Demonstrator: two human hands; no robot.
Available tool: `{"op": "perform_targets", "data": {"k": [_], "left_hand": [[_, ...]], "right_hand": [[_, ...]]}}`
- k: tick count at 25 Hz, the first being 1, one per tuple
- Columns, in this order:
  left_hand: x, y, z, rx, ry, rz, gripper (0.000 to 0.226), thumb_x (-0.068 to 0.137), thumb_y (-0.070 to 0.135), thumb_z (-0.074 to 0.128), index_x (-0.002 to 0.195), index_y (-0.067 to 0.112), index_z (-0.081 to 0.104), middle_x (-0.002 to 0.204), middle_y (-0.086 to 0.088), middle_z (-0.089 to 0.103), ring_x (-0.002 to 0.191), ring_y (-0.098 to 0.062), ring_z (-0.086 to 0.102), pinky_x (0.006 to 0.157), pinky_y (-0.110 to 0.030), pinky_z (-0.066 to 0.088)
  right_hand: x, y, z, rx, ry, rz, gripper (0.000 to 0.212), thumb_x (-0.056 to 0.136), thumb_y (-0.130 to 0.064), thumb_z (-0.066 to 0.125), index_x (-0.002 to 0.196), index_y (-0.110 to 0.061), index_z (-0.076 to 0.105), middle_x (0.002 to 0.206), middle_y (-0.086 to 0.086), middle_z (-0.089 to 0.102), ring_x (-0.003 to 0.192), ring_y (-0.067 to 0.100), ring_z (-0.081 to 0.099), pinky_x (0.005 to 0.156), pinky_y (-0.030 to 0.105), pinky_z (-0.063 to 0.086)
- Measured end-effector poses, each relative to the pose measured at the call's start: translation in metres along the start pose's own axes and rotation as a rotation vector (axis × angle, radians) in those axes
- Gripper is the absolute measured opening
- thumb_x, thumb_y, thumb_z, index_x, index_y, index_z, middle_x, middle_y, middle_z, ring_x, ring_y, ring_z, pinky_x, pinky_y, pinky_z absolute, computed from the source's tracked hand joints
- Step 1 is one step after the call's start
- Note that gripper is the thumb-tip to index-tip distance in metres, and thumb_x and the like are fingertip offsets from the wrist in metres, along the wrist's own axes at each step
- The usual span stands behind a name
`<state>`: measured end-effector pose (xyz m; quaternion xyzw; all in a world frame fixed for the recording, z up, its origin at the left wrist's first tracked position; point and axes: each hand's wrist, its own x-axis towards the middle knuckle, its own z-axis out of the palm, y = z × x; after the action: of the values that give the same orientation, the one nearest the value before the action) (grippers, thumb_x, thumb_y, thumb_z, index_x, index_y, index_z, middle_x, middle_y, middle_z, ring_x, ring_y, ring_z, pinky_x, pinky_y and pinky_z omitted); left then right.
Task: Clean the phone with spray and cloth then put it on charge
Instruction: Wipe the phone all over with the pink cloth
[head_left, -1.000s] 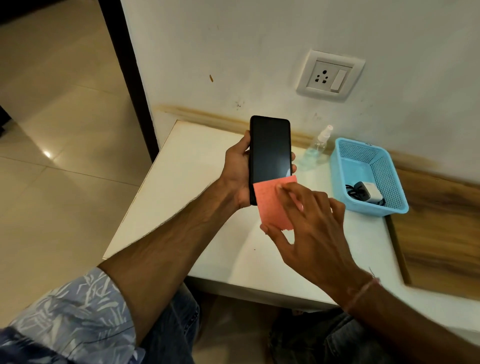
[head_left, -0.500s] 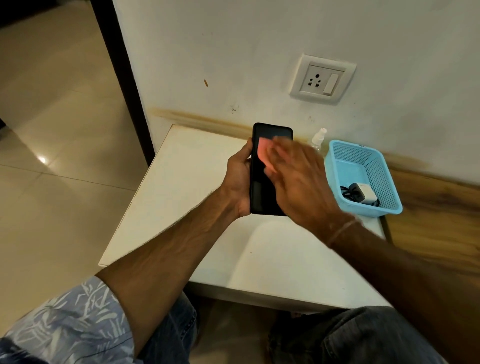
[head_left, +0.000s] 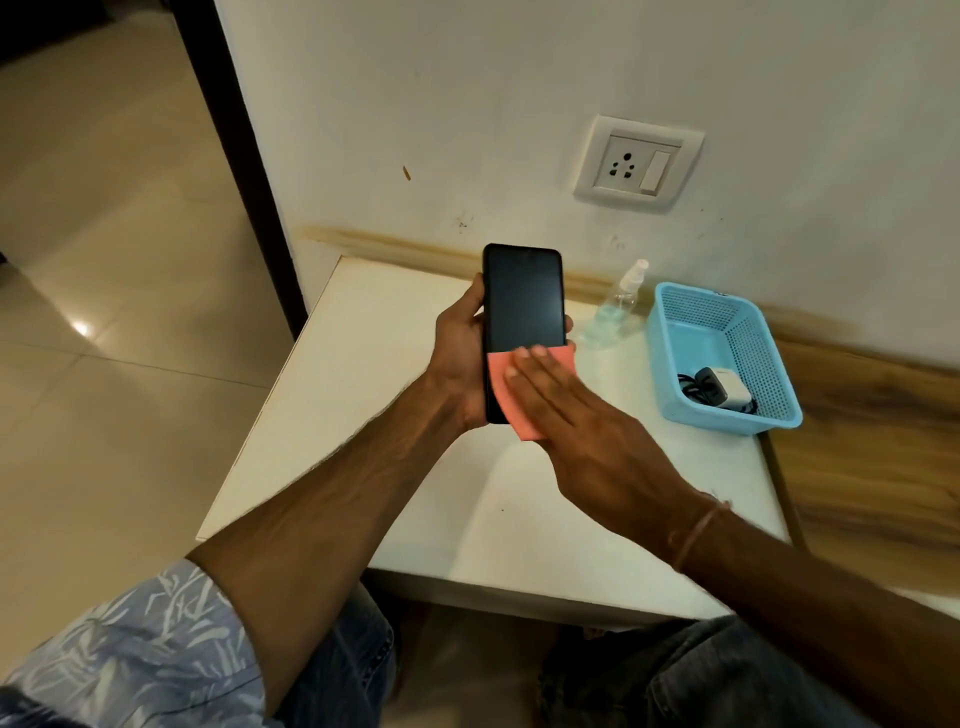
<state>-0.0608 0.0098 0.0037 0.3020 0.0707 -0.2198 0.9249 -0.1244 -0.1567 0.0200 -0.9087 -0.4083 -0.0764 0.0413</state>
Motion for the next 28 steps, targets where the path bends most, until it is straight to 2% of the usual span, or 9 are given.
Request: {"op": "perform_targets", "data": {"k": [3,7,9,12,16,20,23,26,28], "left_hand": [[0.002,-0.002,0.003,-0.004,-0.01,0.007,0.077,0.095,0.065,0.042,0.139,0.004,0.057,0.119,-0.02,0.064,0.101,-0.032,0.064,0.101,-0.041,0.046],[-0.001,-0.004,0.002,-0.011,-0.075,0.016,0.065,0.094,0.058,0.05,0.136,0.009,0.062,0.138,-0.016,0.061,0.124,-0.032,0.06,0.114,-0.042,0.039],[-0.001,-0.008,0.0,-0.016,-0.083,0.009,0.062,0.096,0.054,0.05,0.138,0.009,0.06,0.138,-0.015,0.06,0.128,-0.031,0.056,0.117,-0.042,0.034],[-0.001,-0.008,-0.002,-0.054,-0.083,0.009,0.061,0.095,0.056,0.048,0.131,0.008,0.063,0.121,-0.015,0.065,0.114,-0.031,0.061,0.118,-0.042,0.033],[0.001,0.003,-0.009,0.013,-0.077,0.006,0.078,0.095,0.066,0.04,0.135,0.001,0.059,0.115,-0.021,0.065,0.098,-0.033,0.063,0.094,-0.043,0.049],[0.002,-0.001,-0.006,0.03,-0.035,-0.019,0.071,0.093,0.067,0.043,0.125,0.01,0.069,0.11,-0.015,0.071,0.094,-0.029,0.068,0.088,-0.038,0.053],[0.0,-0.002,-0.005,0.021,-0.043,-0.019,0.063,0.094,0.063,0.047,0.126,0.013,0.069,0.117,-0.013,0.071,0.105,-0.029,0.068,0.097,-0.038,0.05],[-0.001,-0.006,-0.005,-0.046,-0.054,0.0,0.062,0.094,0.055,0.048,0.136,0.012,0.062,0.132,-0.013,0.065,0.123,-0.03,0.062,0.112,-0.039,0.041],[-0.001,-0.005,-0.008,-0.087,-0.05,0.008,0.07,0.095,0.059,0.042,0.137,0.006,0.059,0.124,-0.016,0.066,0.114,-0.035,0.064,0.107,-0.041,0.043]], "right_hand": [[0.018,0.012,-0.005,0.023,0.0,0.156,0.059,0.098,-0.003,0.042,0.152,-0.005,0.018,0.16,0.013,0.014,0.149,0.025,0.01,0.118,0.04,0.027],[0.082,0.015,-0.012,0.101,0.102,0.37,0.054,0.106,-0.026,0.025,0.153,-0.009,0.005,0.162,0.011,0.002,0.15,0.022,-0.002,0.122,0.034,0.005],[0.097,0.008,-0.01,0.085,0.141,0.338,0.054,0.106,-0.028,0.023,0.154,-0.011,0.003,0.162,0.01,0.0,0.149,0.023,-0.004,0.123,0.038,0.006],[0.075,-0.006,0.001,0.099,0.12,0.227,0.056,0.106,-0.018,0.029,0.154,-0.013,0.003,0.162,0.005,-0.003,0.149,0.02,-0.007,0.121,0.043,0.015],[0.013,-0.006,0.016,-0.028,0.015,0.036,0.065,0.101,-0.011,0.041,0.154,-0.012,0.005,0.163,0.005,0.002,0.15,0.021,-0.003,0.121,0.04,0.016],[0.029,0.026,-0.006,0.024,0.036,0.231,0.054,0.105,-0.023,0.029,0.153,-0.01,0.007,0.162,0.008,0.005,0.15,0.02,0.0,0.122,0.032,0.003],[0.076,0.032,-0.021,0.109,0.097,0.371,0.054,0.106,-0.029,0.023,0.154,-0.012,0.002,0.162,0.006,0.0,0.15,0.019,-0.006,0.122,0.034,0.0],[0.091,0.004,-0.009,0.141,0.085,0.284,0.054,0.106,-0.028,0.023,0.154,-0.012,0.004,0.163,0.004,-0.002,0.149,0.017,-0.008,0.123,0.037,0.003],[0.075,-0.014,0.005,0.179,0.037,0.212,0.054,0.106,-0.027,0.025,0.154,-0.013,0.005,0.163,0.002,-0.001,0.149,0.014,-0.009,0.123,0.037,0.003]]}}
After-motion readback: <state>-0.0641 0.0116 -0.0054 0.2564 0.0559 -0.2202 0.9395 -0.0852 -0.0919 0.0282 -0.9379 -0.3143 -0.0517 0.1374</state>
